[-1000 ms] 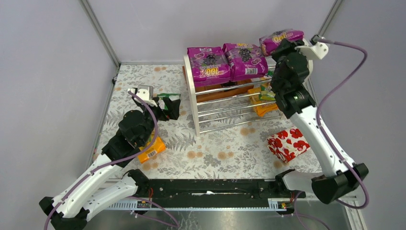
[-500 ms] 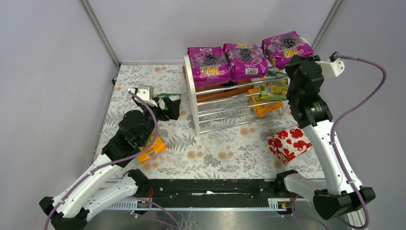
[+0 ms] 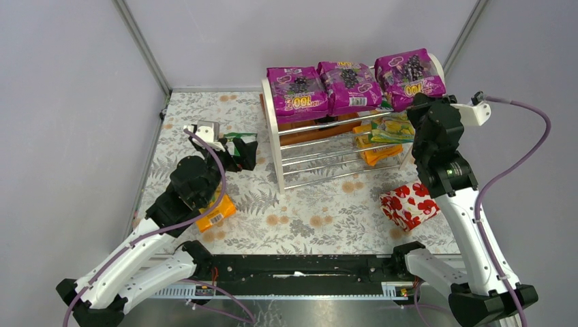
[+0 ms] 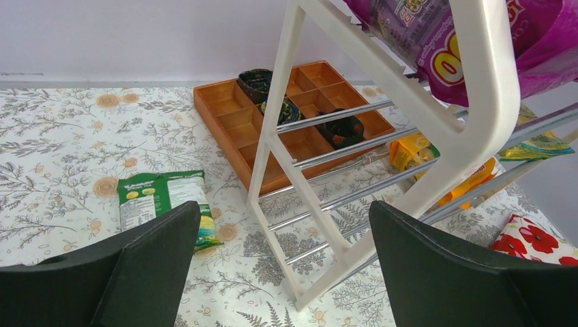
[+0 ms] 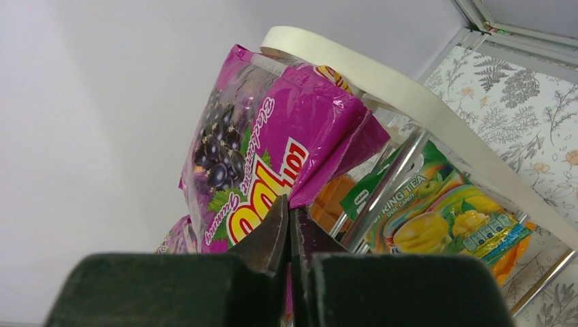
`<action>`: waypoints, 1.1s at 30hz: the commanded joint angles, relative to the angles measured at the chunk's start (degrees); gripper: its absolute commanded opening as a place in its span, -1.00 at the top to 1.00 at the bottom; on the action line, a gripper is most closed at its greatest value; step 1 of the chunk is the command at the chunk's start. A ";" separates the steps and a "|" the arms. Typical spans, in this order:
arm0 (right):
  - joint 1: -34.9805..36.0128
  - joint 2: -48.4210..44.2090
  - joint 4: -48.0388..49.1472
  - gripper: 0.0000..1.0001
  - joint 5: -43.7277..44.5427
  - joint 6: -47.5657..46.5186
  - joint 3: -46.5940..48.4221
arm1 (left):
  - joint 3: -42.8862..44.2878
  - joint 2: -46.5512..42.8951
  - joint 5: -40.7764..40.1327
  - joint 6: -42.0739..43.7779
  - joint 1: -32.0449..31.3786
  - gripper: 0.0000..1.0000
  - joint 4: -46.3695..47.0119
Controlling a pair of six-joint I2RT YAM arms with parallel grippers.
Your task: Place and organize the candy bags onto the shelf
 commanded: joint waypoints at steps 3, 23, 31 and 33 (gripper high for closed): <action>-0.51 -2.03 0.99 1.00 0.94 1.74 -1.83 | 1.83 0.18 -0.02 0.11 0.23 -0.97 2.20; -0.75 1.49 3.05 0.91 -9.95 6.84 0.07 | 1.54 -0.55 -0.88 0.46 0.28 -0.97 2.08; -0.76 -3.52 0.02 -0.50 -8.22 -8.34 -1.03 | 1.56 -0.38 -0.94 0.45 0.23 -0.97 1.98; -0.75 -6.94 -1.42 -0.72 -9.62 -15.00 -1.78 | 1.54 -0.34 -1.15 0.46 0.23 -0.97 2.00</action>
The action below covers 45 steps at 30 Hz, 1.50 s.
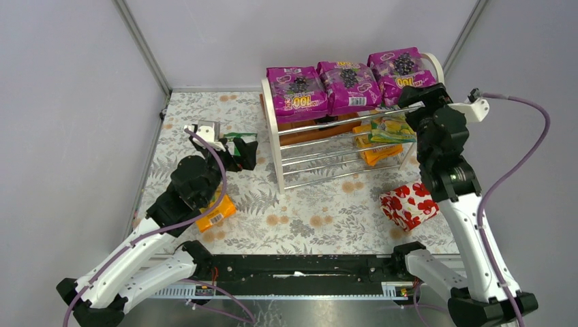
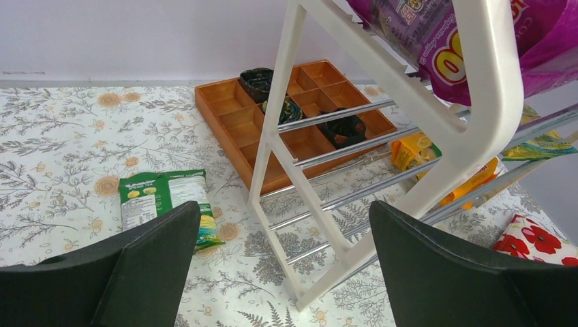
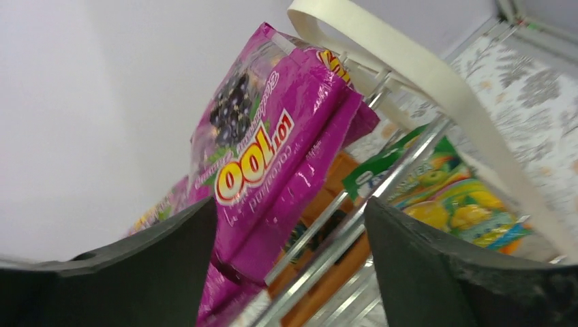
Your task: Place and organize the candy bags onto the shelf
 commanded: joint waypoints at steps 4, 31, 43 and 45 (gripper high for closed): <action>0.30 -14.95 -5.12 -0.99 -7.34 -24.55 -3.64 | 1.63 0.17 -1.03 0.55 0.24 -0.97 2.14; 0.24 -18.04 12.83 -1.00 -61.84 -27.04 -39.83 | 0.92 12.31 -9.35 -12.46 1.62 -0.97 -13.65; 0.30 -16.43 17.24 -1.00 -64.14 -25.90 -43.42 | 5.56 30.19 15.81 -19.53 29.98 -0.98 -5.93; 0.28 -16.85 17.56 -0.99 -64.64 -25.57 -43.72 | 6.97 35.25 22.17 -21.74 35.31 -0.97 -2.97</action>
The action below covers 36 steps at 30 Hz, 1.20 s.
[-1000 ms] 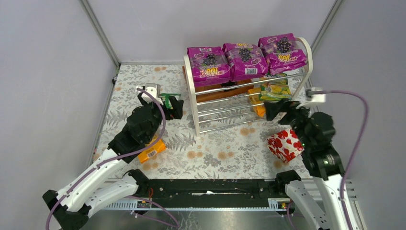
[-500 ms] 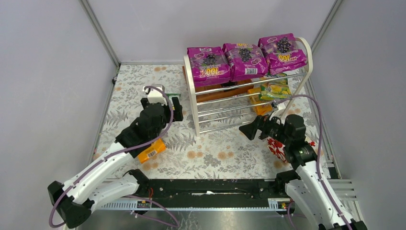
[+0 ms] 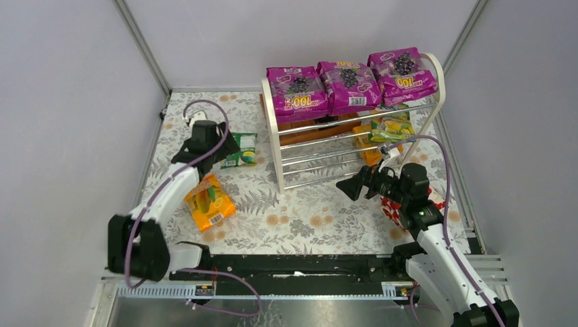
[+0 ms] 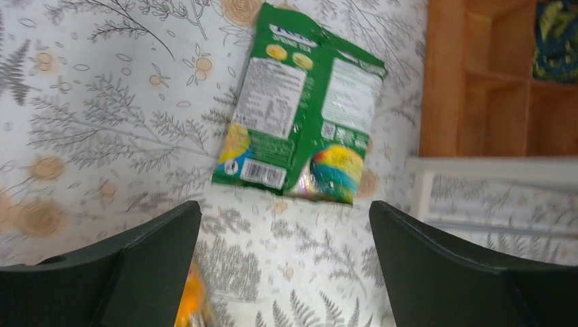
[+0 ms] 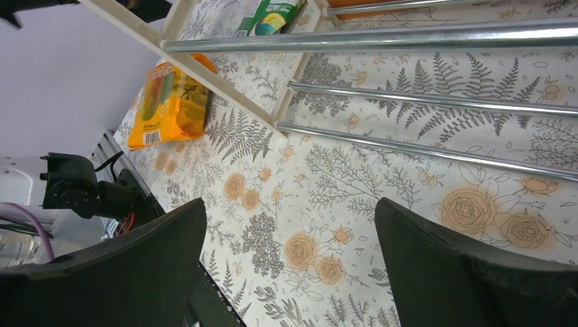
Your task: Place and organize the candy bags onto the shelf
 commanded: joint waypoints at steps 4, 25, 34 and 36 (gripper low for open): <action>0.24 -2.83 3.12 -1.00 -2.24 0.81 -0.64 | 8.99 17.35 20.14 -4.32 12.46 -0.97 10.21; 0.43 -3.58 0.83 -1.00 0.13 -0.01 -0.84 | 17.17 40.32 29.88 -1.31 15.09 -0.61 7.77; 0.43 -4.38 0.21 -1.00 0.60 -0.03 -0.83 | 15.18 37.30 30.79 -2.86 15.78 0.06 8.64; 0.43 -4.77 -0.16 -1.00 0.89 -0.10 -0.83 | 14.83 36.19 30.70 -3.23 15.87 0.19 8.45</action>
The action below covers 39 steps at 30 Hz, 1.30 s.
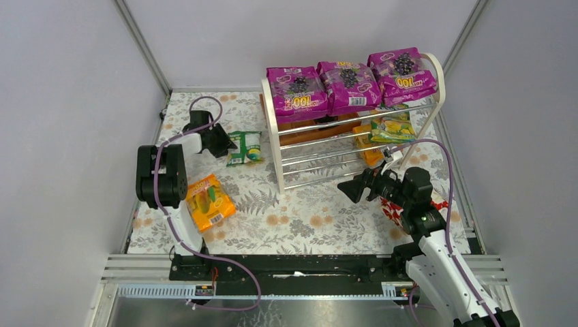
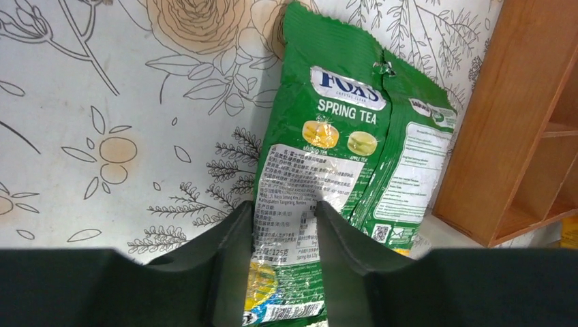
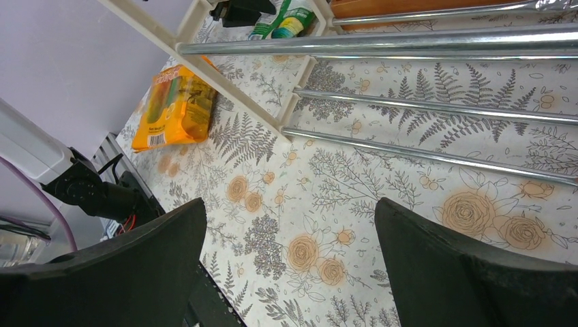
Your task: Place and organize the candy bags onto the shelf
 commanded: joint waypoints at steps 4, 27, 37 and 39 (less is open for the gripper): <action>0.30 -1.57 0.05 -1.00 1.49 -0.30 -0.10 | -2.35 -5.89 0.46 -0.97 0.26 0.35 0.60; 0.35 -0.78 -0.41 -1.00 2.60 -0.29 -0.12 | -3.65 -22.28 -0.45 -1.59 0.27 1.00 -4.78; 0.37 2.85 0.40 -1.00 2.71 -0.42 0.14 | -3.93 -32.20 -2.15 1.58 0.15 1.00 -10.68; 0.35 3.28 0.10 -1.00 3.35 -0.57 0.24 | -4.28 -34.79 -2.26 2.00 -0.02 1.00 -12.01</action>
